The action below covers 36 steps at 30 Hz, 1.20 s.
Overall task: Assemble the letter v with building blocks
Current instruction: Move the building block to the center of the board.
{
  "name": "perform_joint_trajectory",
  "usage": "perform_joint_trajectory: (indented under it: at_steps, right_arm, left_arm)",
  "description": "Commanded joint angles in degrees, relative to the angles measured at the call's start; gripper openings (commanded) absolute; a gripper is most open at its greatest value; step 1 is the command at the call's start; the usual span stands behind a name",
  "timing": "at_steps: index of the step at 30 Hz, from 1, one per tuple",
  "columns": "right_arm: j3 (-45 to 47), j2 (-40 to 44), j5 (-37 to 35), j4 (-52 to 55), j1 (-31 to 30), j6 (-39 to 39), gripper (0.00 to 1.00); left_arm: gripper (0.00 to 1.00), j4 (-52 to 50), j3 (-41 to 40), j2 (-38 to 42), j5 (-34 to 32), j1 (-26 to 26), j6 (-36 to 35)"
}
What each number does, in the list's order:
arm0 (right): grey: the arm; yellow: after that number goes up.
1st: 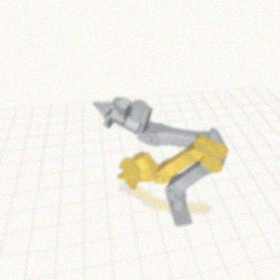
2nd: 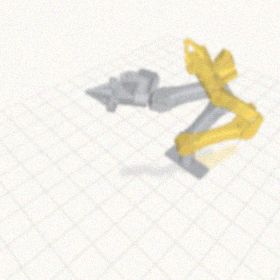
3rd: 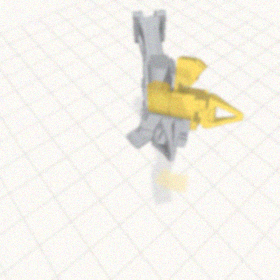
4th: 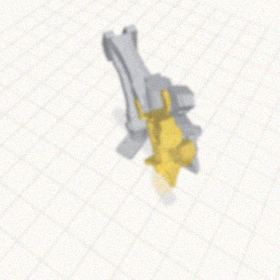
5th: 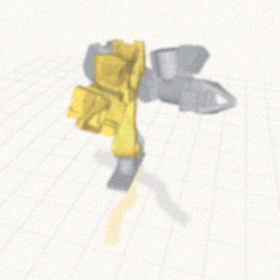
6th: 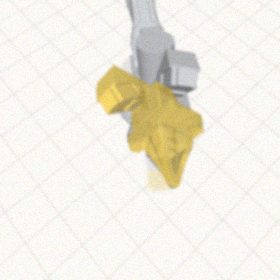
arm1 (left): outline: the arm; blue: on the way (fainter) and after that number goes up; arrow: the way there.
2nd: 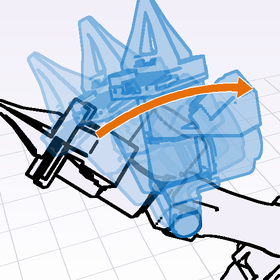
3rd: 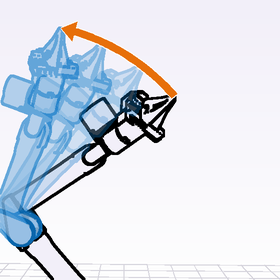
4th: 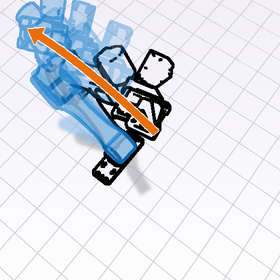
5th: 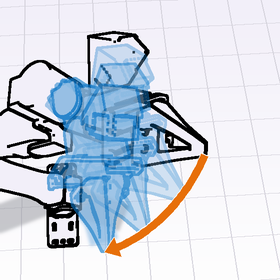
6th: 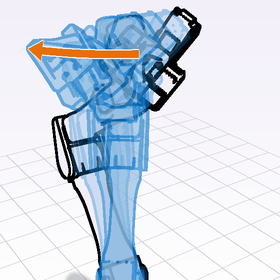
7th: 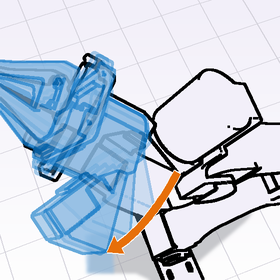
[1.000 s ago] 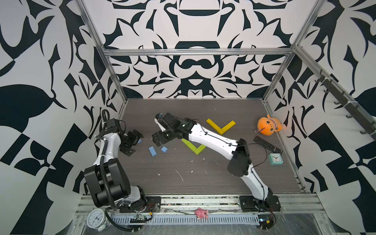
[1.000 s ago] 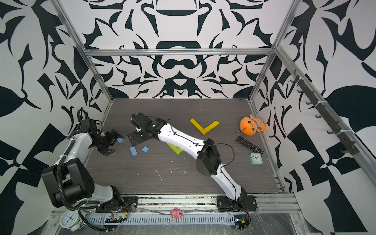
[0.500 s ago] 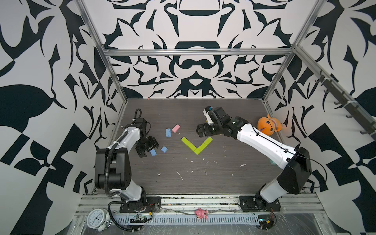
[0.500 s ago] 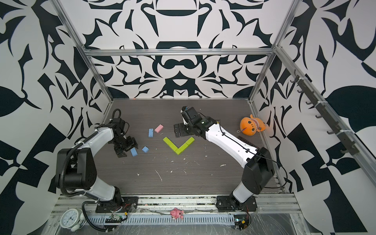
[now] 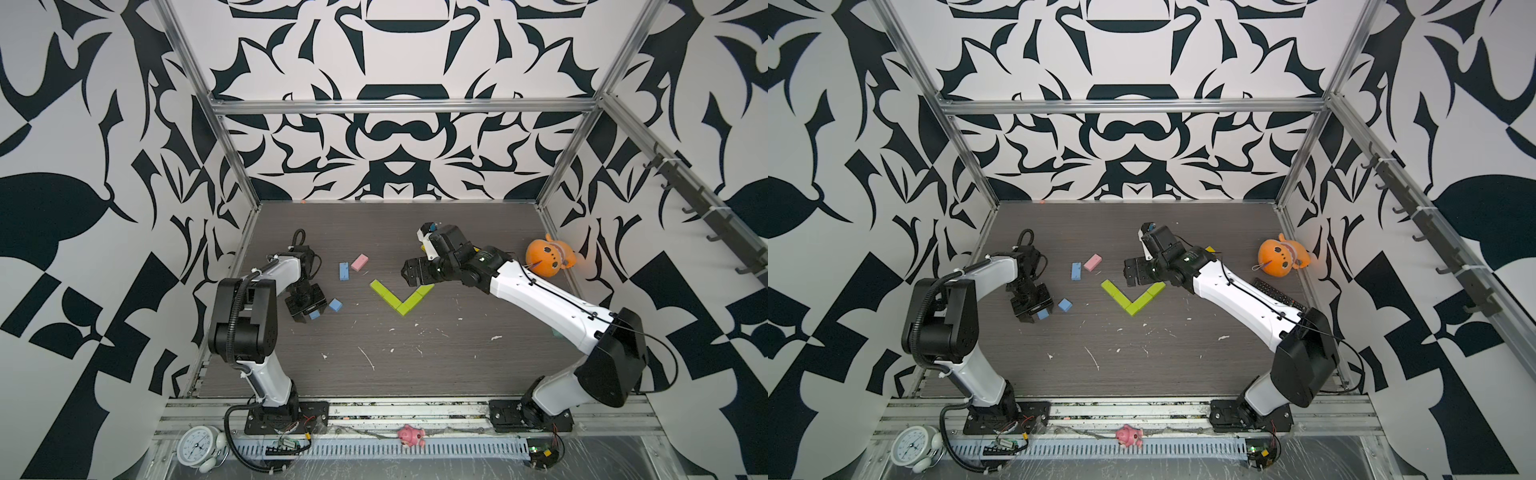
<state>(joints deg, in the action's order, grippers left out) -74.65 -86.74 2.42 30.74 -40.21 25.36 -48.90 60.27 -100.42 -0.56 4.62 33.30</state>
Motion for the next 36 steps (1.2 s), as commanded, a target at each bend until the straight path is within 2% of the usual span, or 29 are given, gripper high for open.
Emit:
perform_joint_trajectory:
  at_steps: [1,8,14,20,28,36]
  right_arm:
    - [0.5,1.8,0.1,-1.7,-0.1,1.1,0.99]
    - [0.1,1.5,0.1,-1.3,-0.1,1.6,0.99]
    - [0.2,0.9,0.5,-1.1,-0.2,2.2,0.99]
    - [0.3,-0.2,1.9,-2.4,-0.3,3.3,0.99]
    - [-1.0,-2.0,2.1,-2.8,-1.2,2.9,0.99]
    - [-4.0,-4.4,2.1,-4.8,-7.2,-2.6,0.99]
  left_arm:
    - [0.5,-0.7,1.4,-1.7,-1.8,0.1,0.5]
    - [0.32,0.4,2.8,-2.9,-2.9,-1.2,0.6]
    - [0.27,0.5,5.2,-3.9,-2.2,-5.2,-0.8]
    - [0.26,1.1,6.7,-4.6,0.2,-9.5,-1.3]
    - [0.26,0.7,8.5,-6.8,0.2,-11.1,-1.7]
    - [0.26,1.1,8.5,-7.6,0.3,-12.4,-2.0]
